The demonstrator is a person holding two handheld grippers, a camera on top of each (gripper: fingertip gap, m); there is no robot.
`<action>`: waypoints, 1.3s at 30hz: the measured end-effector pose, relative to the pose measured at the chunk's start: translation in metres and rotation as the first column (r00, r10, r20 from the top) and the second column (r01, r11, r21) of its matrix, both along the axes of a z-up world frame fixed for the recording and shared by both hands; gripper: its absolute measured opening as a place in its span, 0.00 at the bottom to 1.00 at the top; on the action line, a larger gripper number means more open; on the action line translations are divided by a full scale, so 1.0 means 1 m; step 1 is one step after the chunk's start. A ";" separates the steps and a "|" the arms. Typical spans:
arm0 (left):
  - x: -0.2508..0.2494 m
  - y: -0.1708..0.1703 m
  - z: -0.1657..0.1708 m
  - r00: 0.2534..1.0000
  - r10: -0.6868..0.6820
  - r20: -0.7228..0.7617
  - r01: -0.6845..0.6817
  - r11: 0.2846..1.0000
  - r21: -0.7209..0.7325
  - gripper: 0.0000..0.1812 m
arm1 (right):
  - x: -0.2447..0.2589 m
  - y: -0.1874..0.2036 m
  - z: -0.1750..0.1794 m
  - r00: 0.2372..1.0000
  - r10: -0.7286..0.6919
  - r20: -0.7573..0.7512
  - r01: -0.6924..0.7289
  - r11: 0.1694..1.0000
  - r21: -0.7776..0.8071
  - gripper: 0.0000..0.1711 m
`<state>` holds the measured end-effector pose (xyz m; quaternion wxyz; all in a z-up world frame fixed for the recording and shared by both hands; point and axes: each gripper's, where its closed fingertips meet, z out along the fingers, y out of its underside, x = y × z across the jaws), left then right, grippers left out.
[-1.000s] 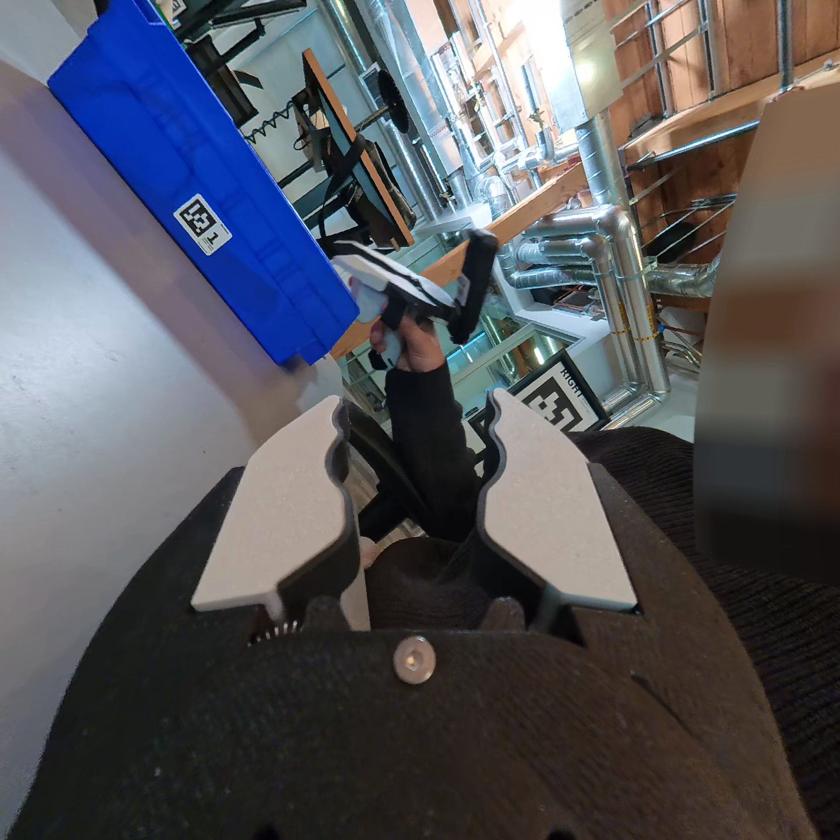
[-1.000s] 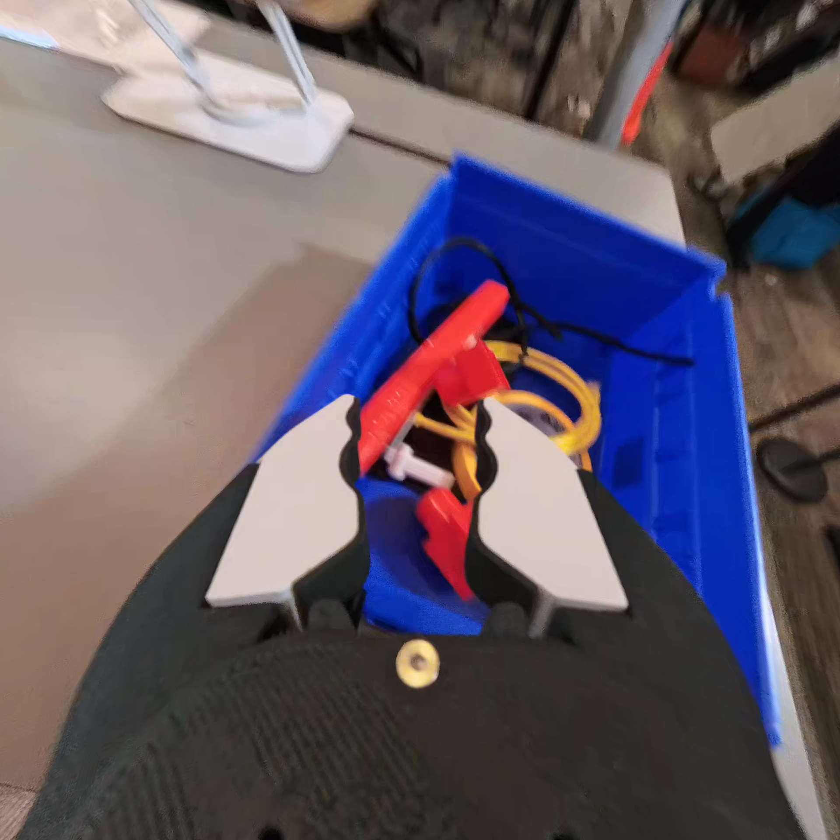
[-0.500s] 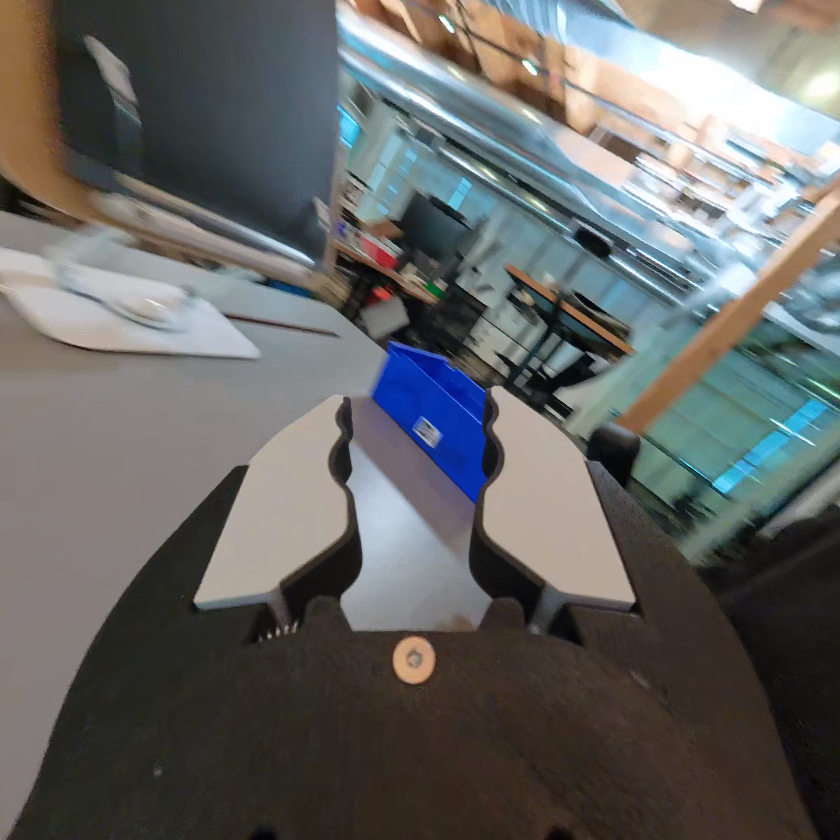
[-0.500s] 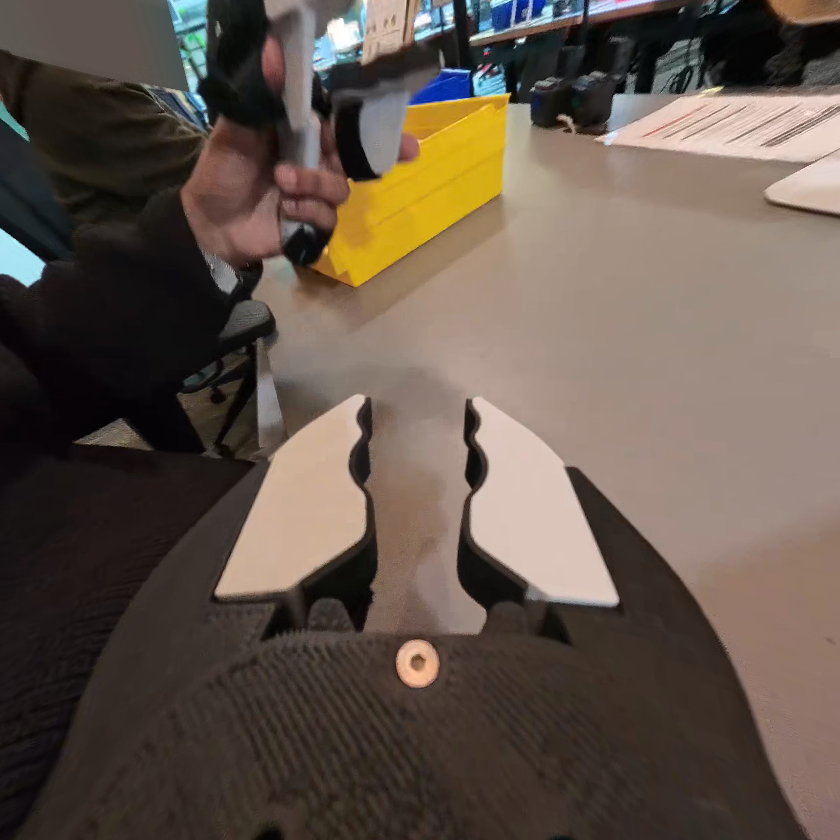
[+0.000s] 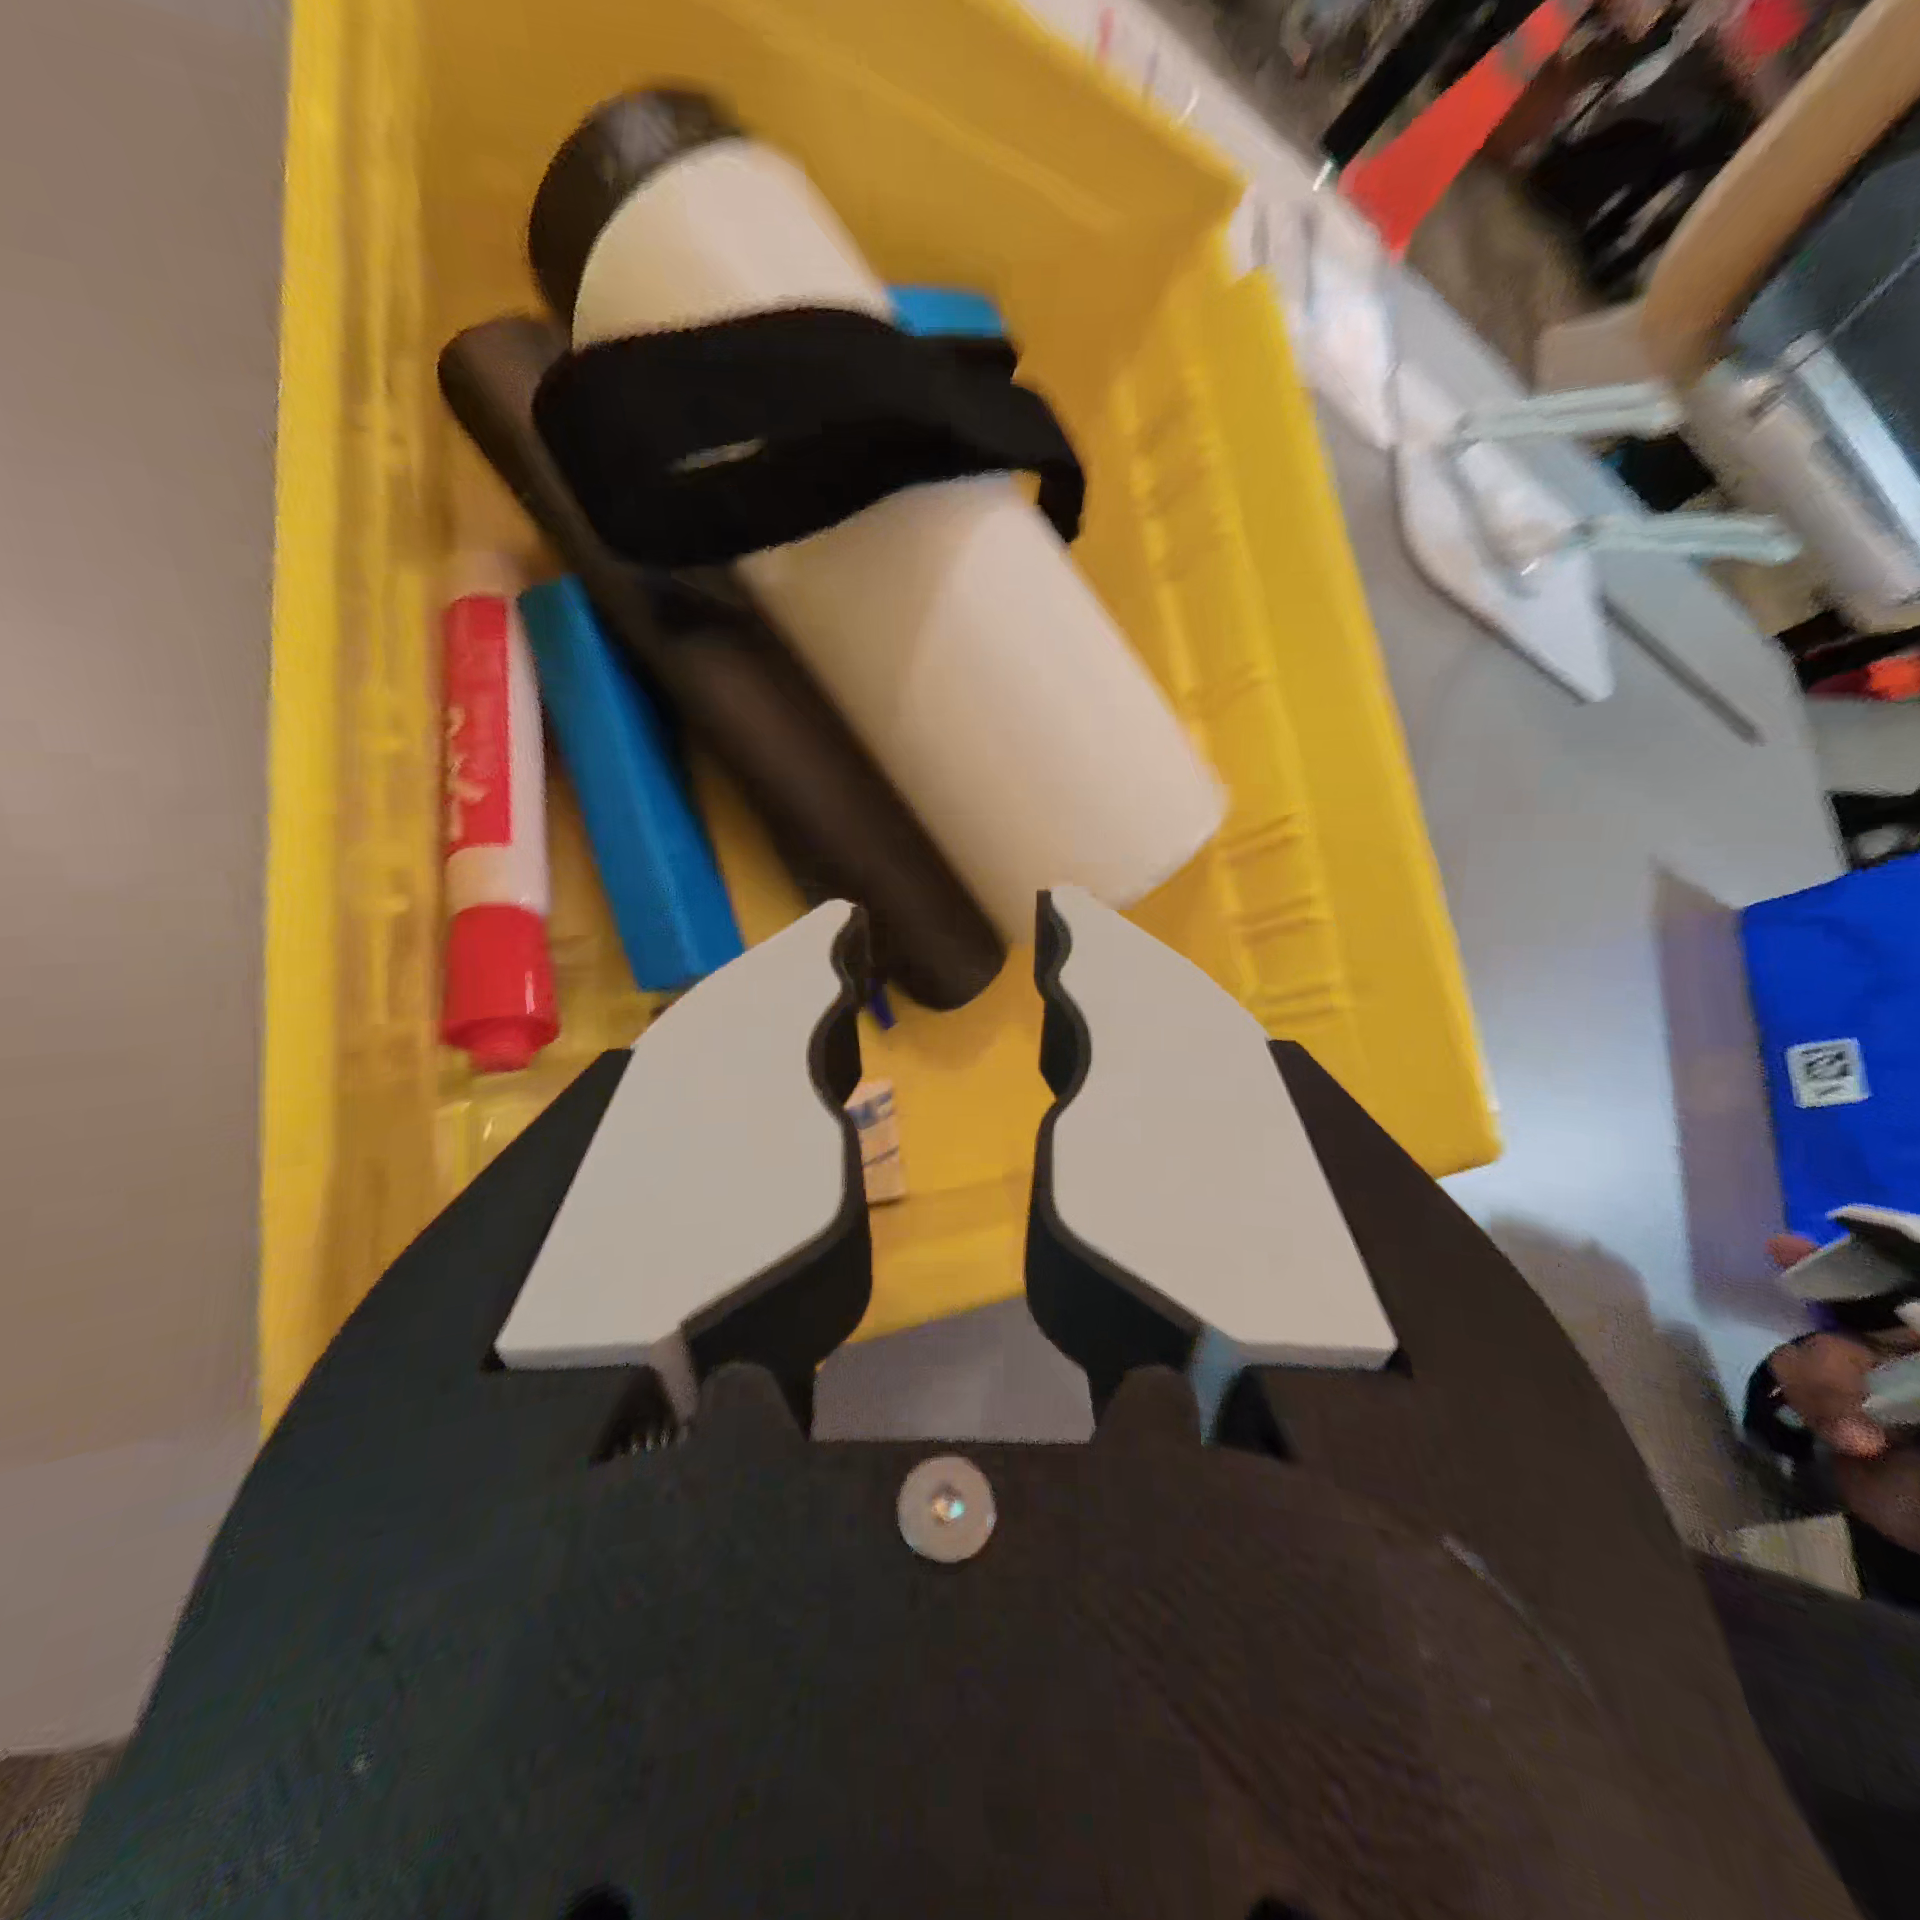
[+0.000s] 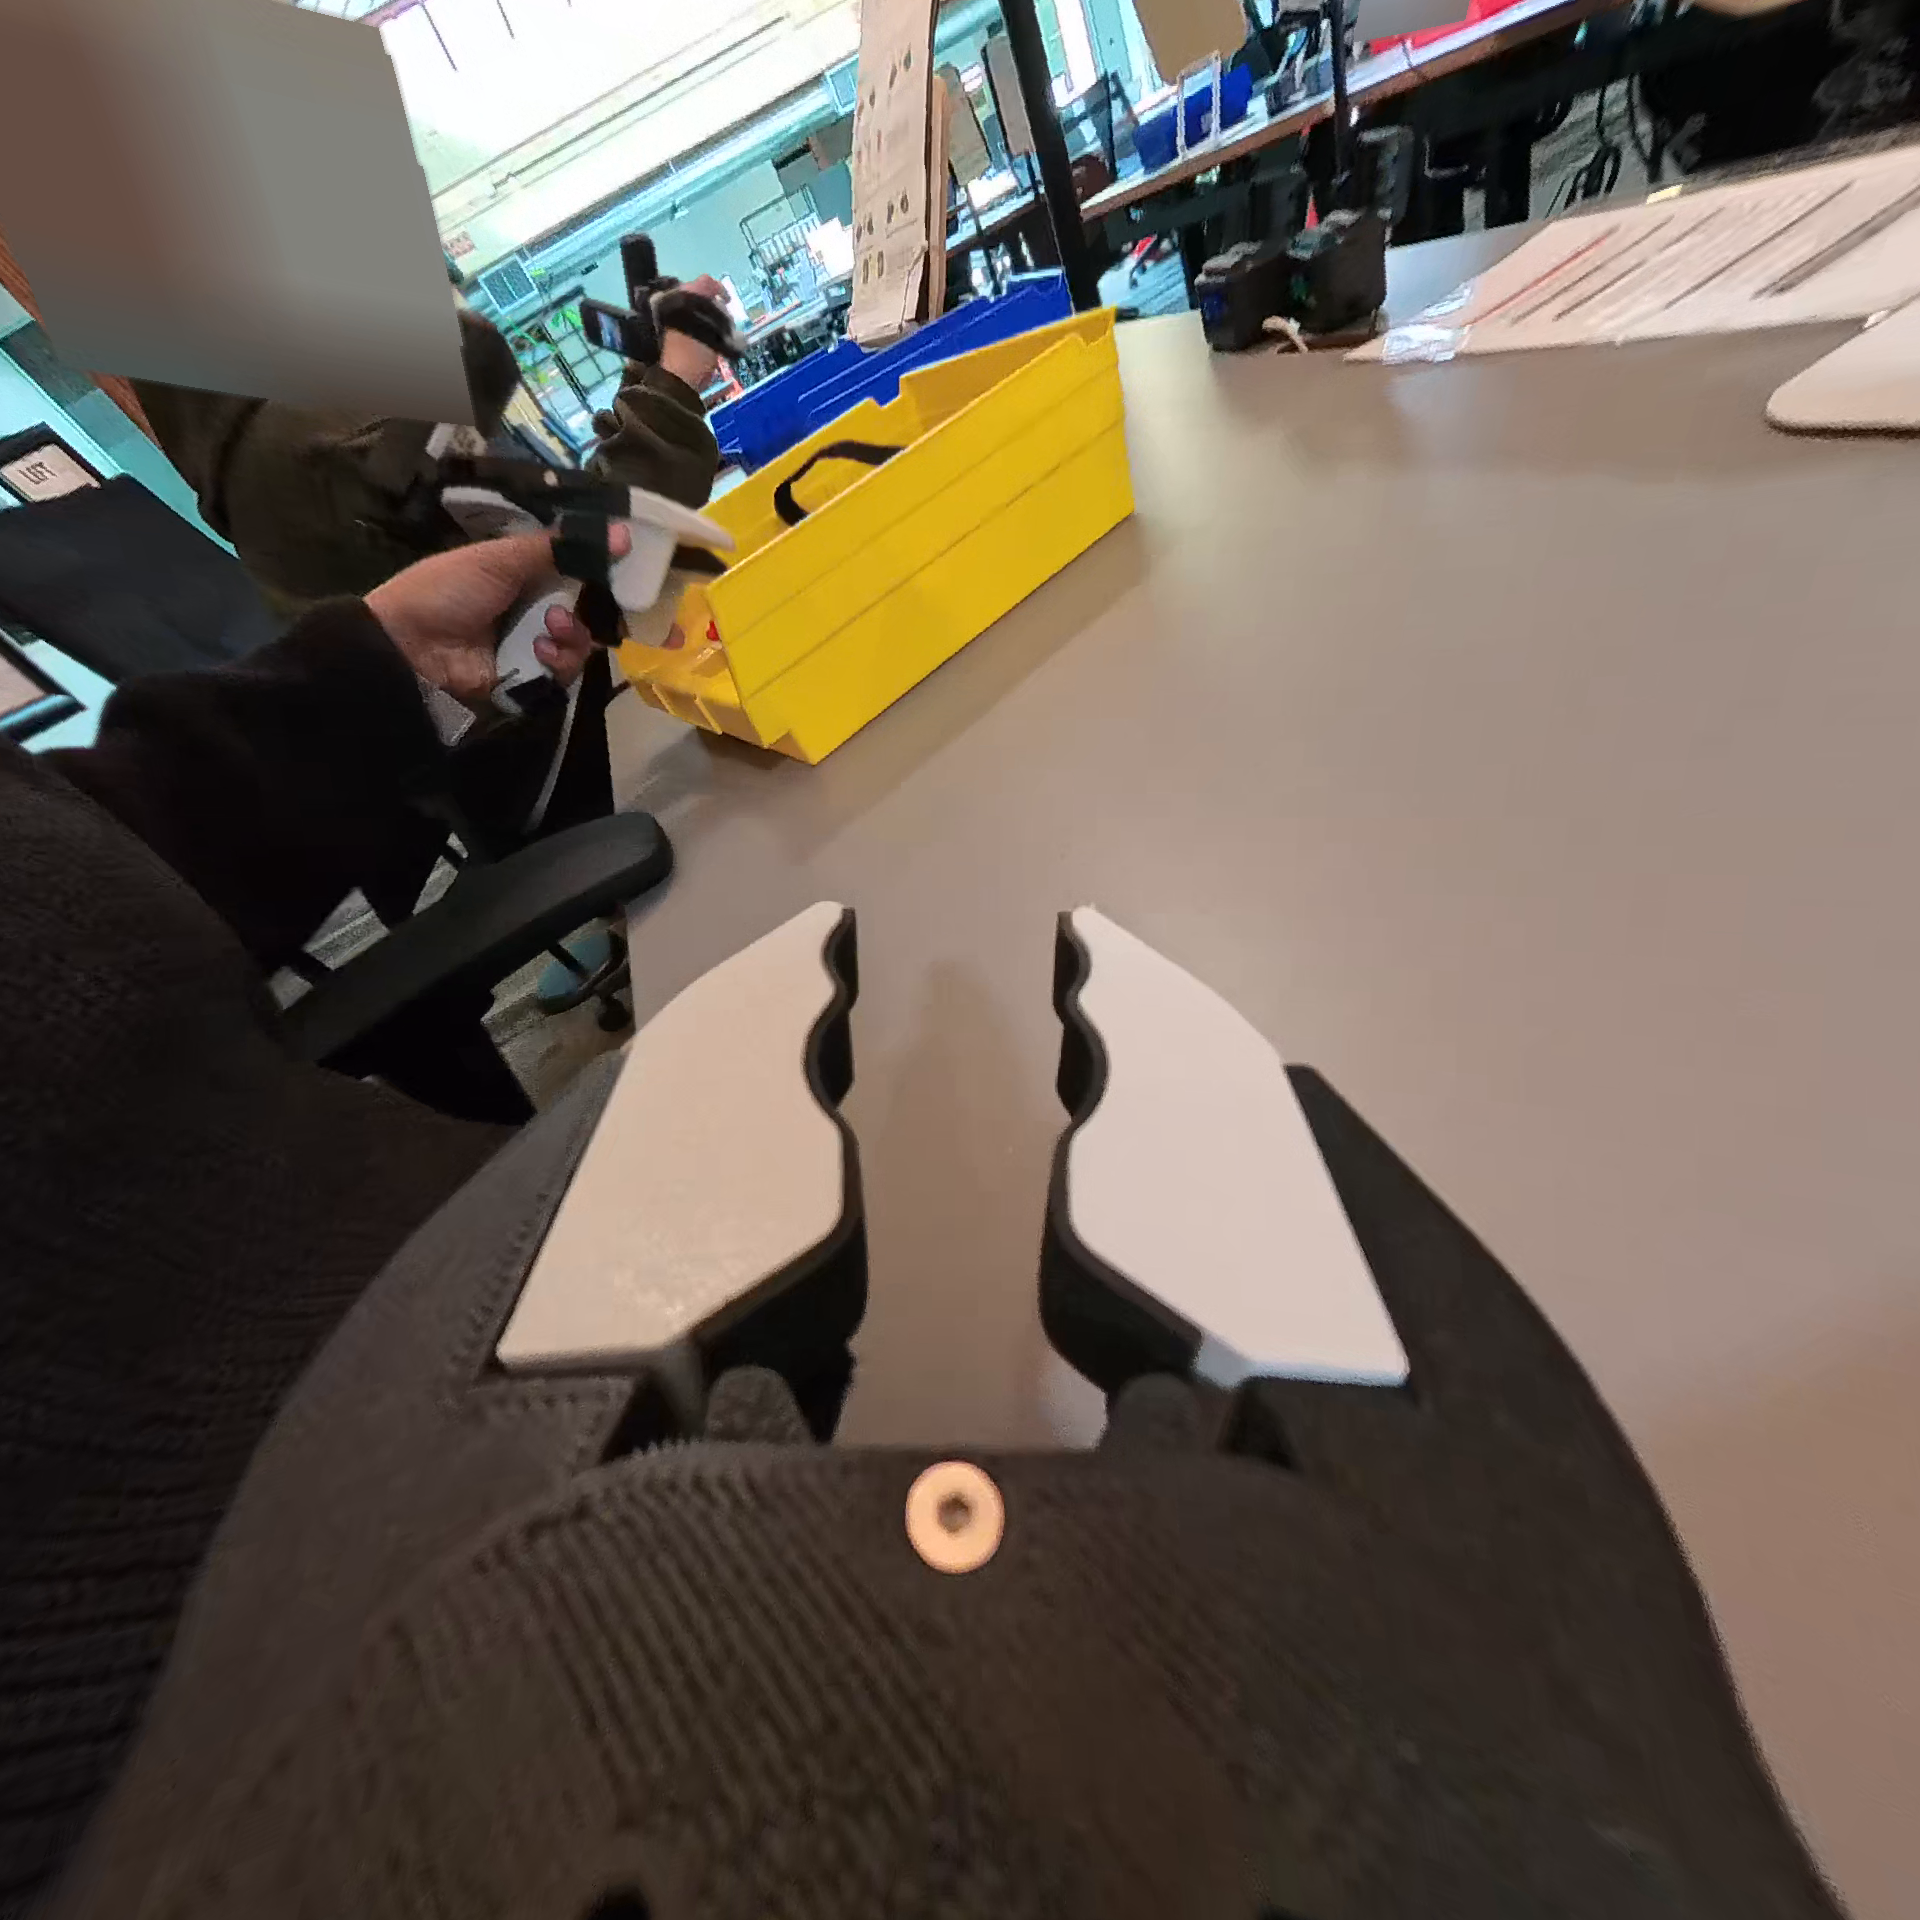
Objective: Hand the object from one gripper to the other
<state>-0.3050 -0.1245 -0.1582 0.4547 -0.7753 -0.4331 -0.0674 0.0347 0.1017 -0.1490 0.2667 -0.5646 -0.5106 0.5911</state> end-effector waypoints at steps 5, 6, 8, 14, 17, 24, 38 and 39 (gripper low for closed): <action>-0.012 -0.014 -0.014 0.999 0.025 -0.022 -0.029 0.979 -0.201 0.17 | -0.004 0.006 0.000 1.000 0.009 -0.014 -0.008 0.999 0.054 0.20; -0.015 -0.015 -0.014 0.999 0.029 -0.041 -0.038 0.971 -0.236 0.18 | -0.004 0.004 -0.001 1.000 0.020 -0.007 -0.020 0.999 0.045 0.21; -0.019 -0.017 -0.022 0.999 0.005 -0.054 -0.023 0.939 -0.344 0.19 | -0.004 0.003 -0.002 0.999 0.036 0.000 -0.036 0.999 0.024 0.21; -0.032 -0.021 -0.046 0.991 -0.084 -0.105 -0.001 0.776 -0.631 0.21 | 0.000 0.019 0.003 1.000 -0.004 -0.019 0.004 1.000 -0.006 0.21; -0.035 -0.023 -0.055 0.990 -0.107 -0.094 0.005 0.687 -0.727 0.21 | 0.002 0.028 0.004 0.999 -0.033 -0.023 0.032 0.999 -0.034 0.21; -0.031 -0.022 -0.073 0.984 -0.179 -0.009 0.090 0.538 -0.838 0.23 | 0.003 0.031 0.004 0.999 -0.040 -0.020 0.039 0.998 -0.040 0.22; -0.023 -0.038 0.024 0.928 -0.228 -0.294 -0.070 0.668 -0.740 0.09 | 0.002 0.029 0.002 0.999 -0.038 -0.007 0.038 0.999 -0.025 0.21; -0.019 -0.039 0.031 0.928 -0.216 -0.303 -0.070 0.698 -0.713 0.09 | 0.002 0.028 0.002 0.999 -0.035 -0.007 0.035 0.999 -0.022 0.21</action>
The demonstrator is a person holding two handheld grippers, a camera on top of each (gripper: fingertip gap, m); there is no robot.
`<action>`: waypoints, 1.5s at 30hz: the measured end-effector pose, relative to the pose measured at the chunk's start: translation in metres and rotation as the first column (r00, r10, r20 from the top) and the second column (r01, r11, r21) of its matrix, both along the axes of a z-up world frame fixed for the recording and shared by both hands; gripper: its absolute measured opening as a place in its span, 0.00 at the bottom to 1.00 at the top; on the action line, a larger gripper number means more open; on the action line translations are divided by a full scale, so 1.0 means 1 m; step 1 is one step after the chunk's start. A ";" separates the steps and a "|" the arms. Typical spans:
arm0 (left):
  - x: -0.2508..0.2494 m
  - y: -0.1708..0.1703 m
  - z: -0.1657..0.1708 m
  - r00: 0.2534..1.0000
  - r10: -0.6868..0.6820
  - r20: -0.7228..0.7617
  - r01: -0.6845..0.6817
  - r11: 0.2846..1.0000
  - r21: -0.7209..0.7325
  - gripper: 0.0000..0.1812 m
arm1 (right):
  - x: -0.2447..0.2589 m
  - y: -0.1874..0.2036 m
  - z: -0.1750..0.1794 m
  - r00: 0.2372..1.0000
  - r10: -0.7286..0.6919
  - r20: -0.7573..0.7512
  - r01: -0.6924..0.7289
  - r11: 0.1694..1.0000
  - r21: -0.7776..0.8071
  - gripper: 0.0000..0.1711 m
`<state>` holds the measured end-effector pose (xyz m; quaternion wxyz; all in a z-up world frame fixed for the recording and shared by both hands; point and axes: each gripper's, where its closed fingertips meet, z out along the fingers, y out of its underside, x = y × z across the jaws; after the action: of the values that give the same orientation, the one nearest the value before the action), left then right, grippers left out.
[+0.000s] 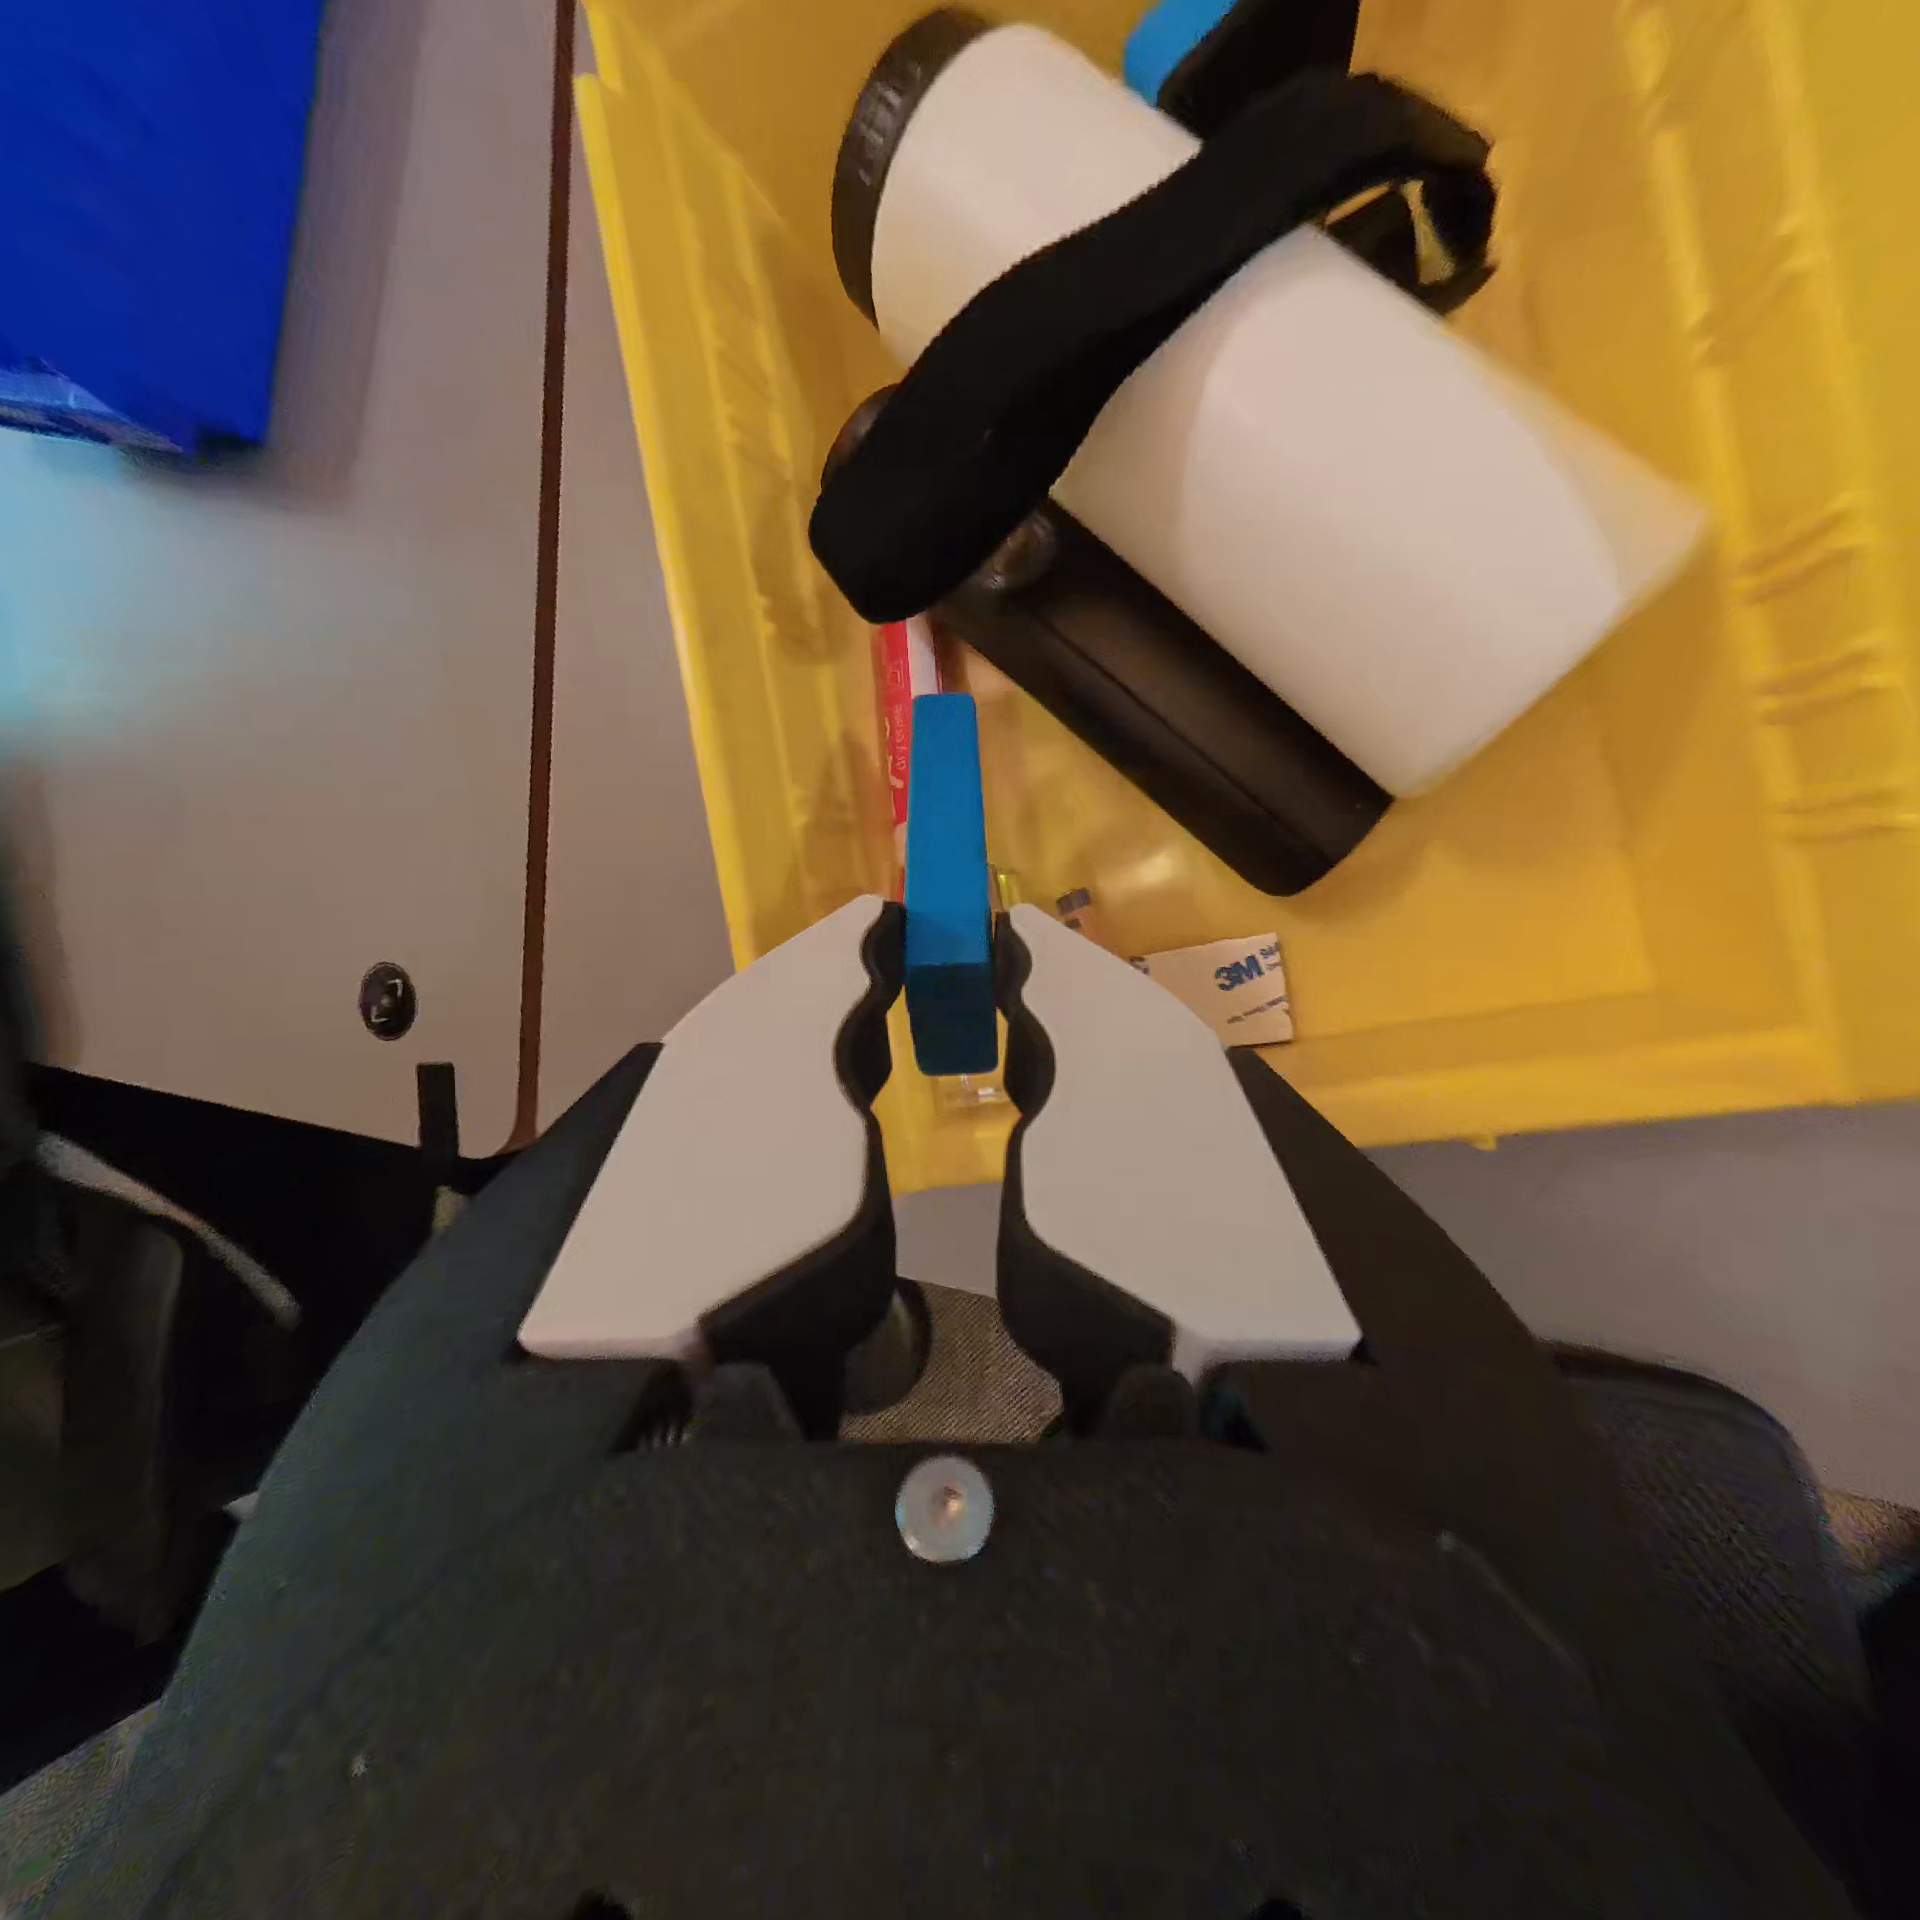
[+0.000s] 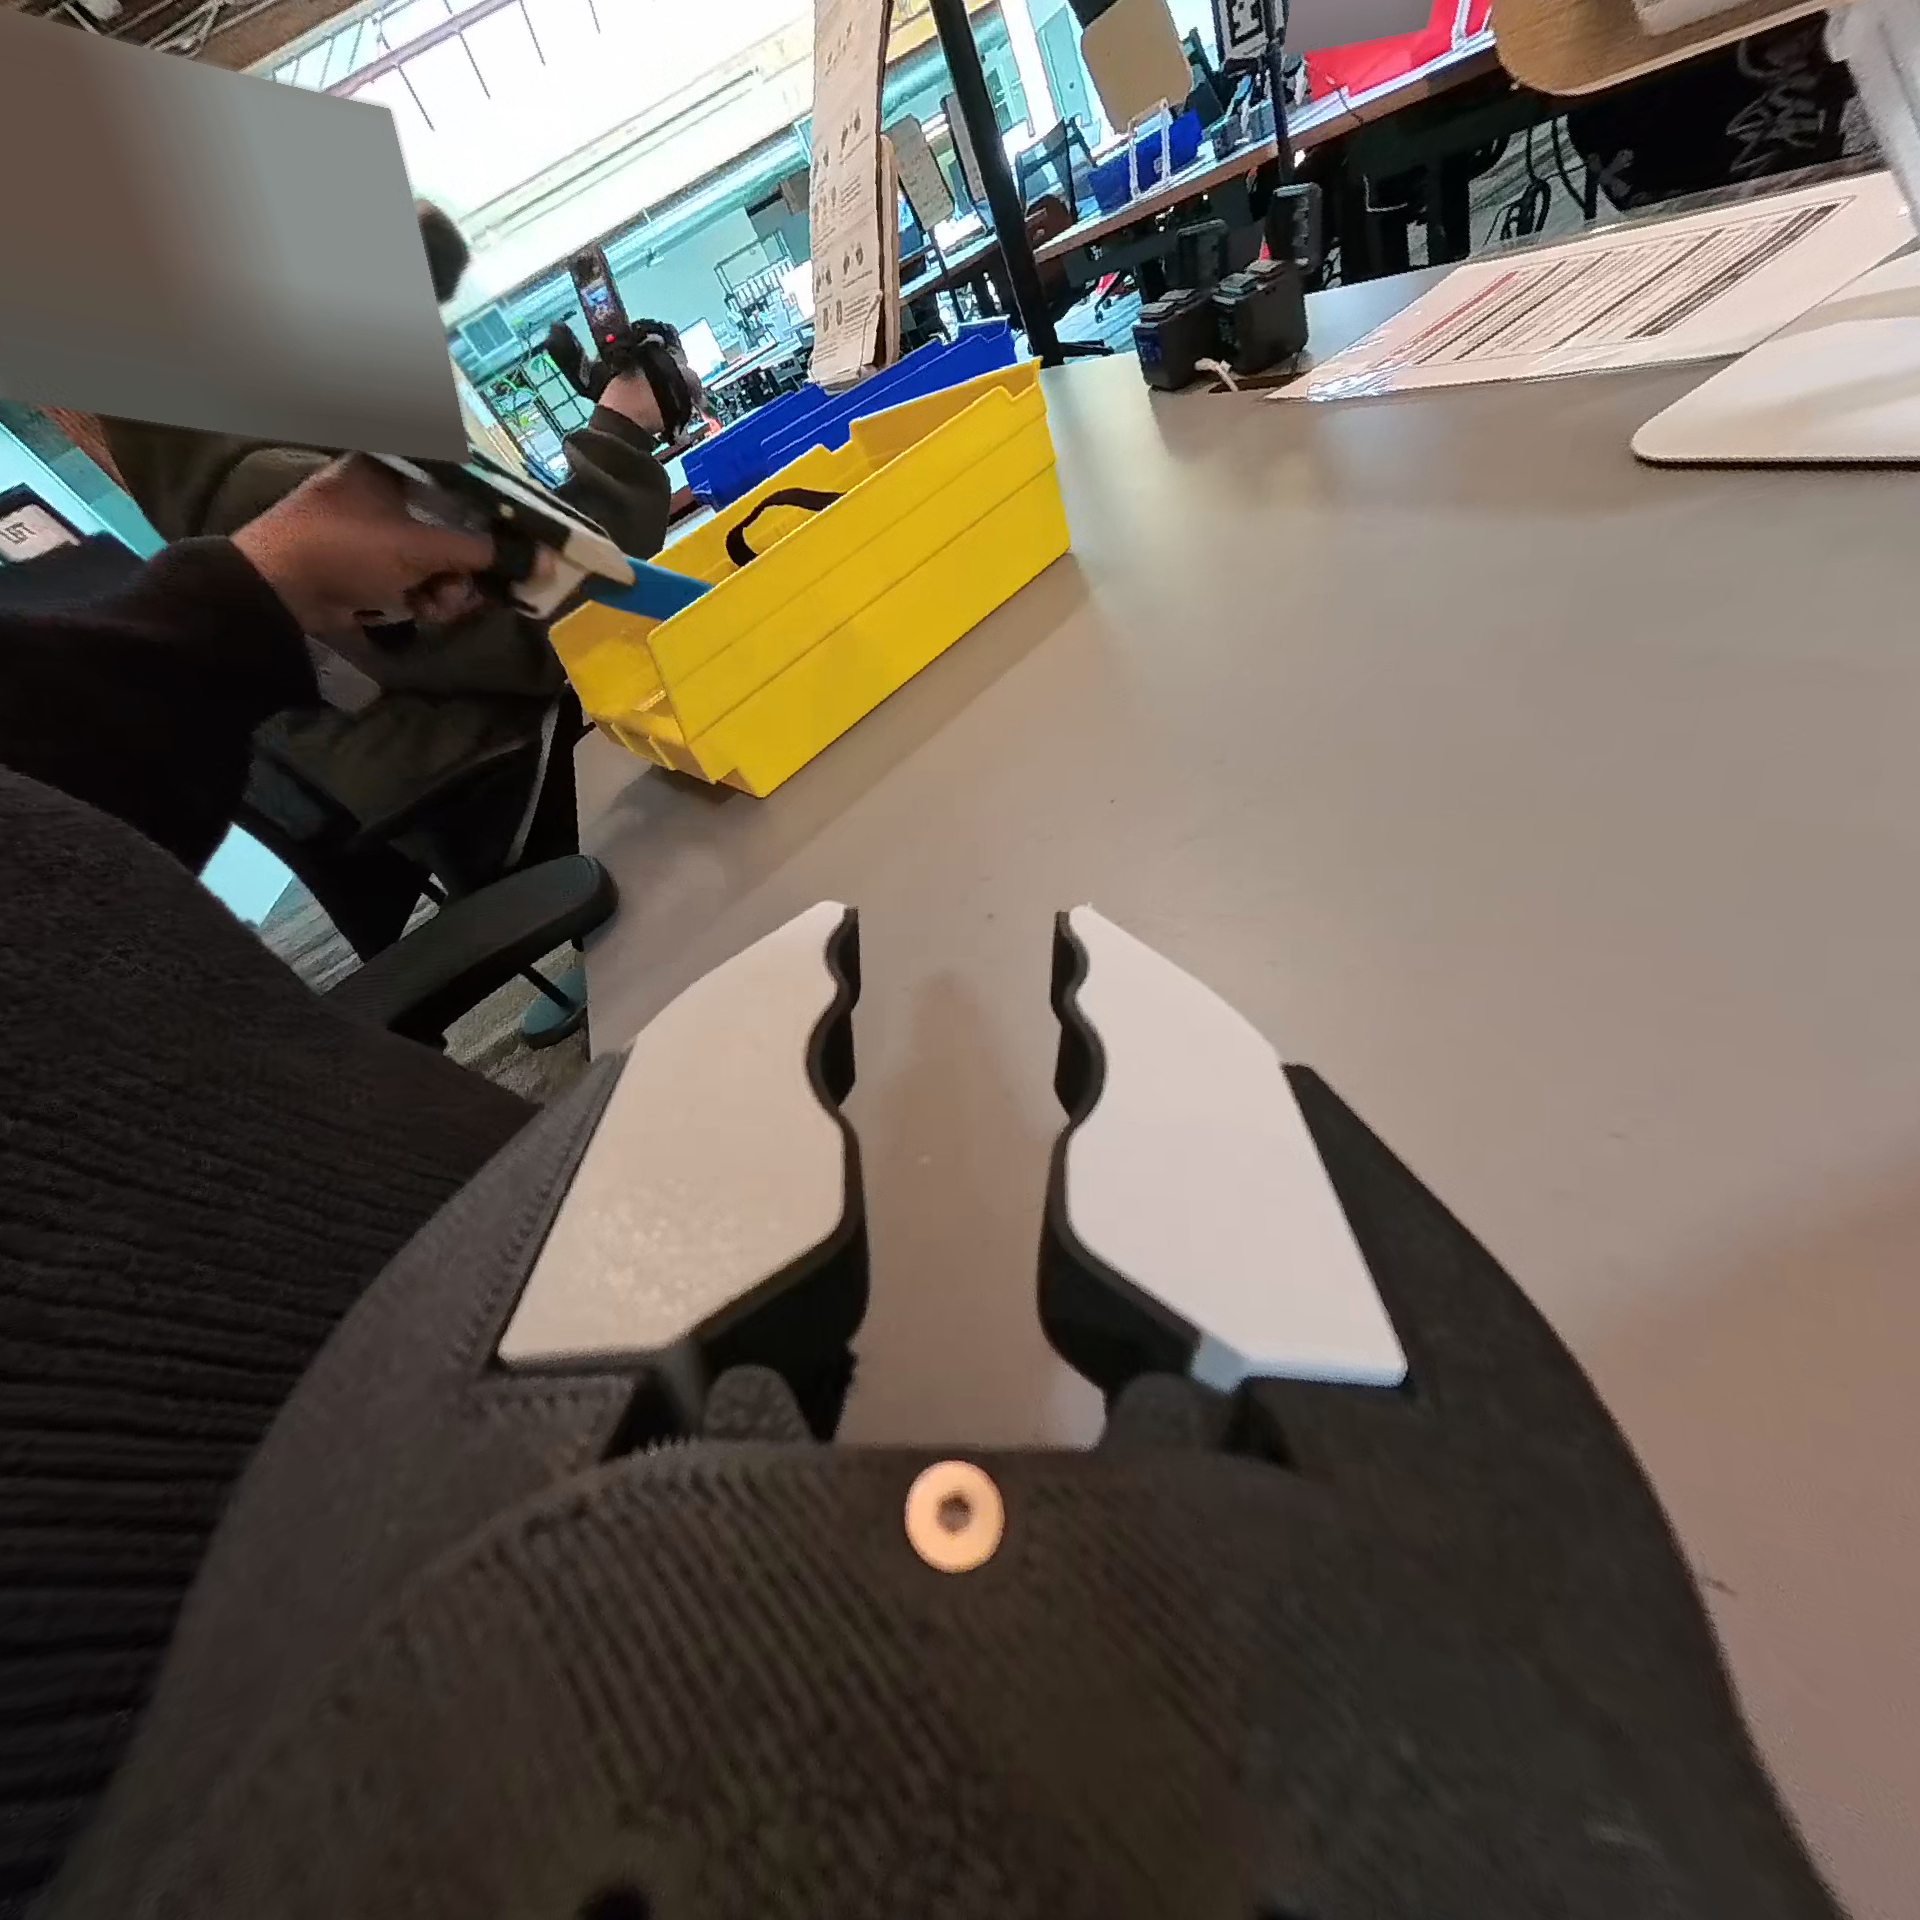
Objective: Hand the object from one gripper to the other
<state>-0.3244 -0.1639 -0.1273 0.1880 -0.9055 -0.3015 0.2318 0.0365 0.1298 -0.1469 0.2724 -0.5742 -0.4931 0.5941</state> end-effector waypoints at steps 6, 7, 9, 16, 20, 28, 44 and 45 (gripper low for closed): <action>0.013 -0.008 -0.013 1.000 -0.021 0.023 0.019 0.995 0.098 0.10 | 0.005 -0.002 0.004 1.000 -0.001 -0.011 0.001 1.000 0.021 0.21; 0.015 -0.006 -0.013 1.000 -0.028 0.003 0.027 0.993 0.115 0.10 | 0.006 -0.001 0.004 1.000 -0.007 -0.010 0.007 0.999 0.031 0.21; 0.018 0.002 -0.002 0.997 -0.058 -0.050 0.065 0.984 0.163 0.10 | 0.007 0.001 0.004 1.000 -0.019 -0.007 0.019 0.998 0.054 0.20; 0.050 0.064 0.096 0.934 -0.208 -0.290 0.320 0.849 0.420 0.10 | 0.002 -0.005 -0.005 1.000 0.008 0.029 -0.010 0.998 0.056 0.21; 0.110 0.135 0.132 0.870 -0.364 -0.332 0.487 0.538 0.688 0.10 | -0.014 -0.036 0.000 0.995 0.103 -0.013 -0.104 0.992 -0.074 0.26; 0.231 0.271 0.086 0.710 -0.670 -0.215 0.274 -0.017 0.962 0.09 | -0.059 -0.012 0.060 0.933 -0.065 -0.354 -0.008 0.980 -0.201 0.49; 0.341 0.300 0.010 0.391 -0.919 -0.050 0.048 -0.034 0.998 0.11 | -0.040 0.031 0.074 0.950 0.067 -0.304 -0.148 0.957 -0.250 0.10; 0.340 0.303 0.008 0.384 -0.922 -0.043 0.054 -0.024 0.998 0.14 | -0.038 0.036 0.074 0.946 0.061 -0.318 -0.154 0.949 -0.277 0.10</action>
<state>0.0157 0.1386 -0.1191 0.6243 -0.6363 -0.0101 -0.4530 -0.0016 0.1655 -0.0734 0.2225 -0.4818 -0.3809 0.7572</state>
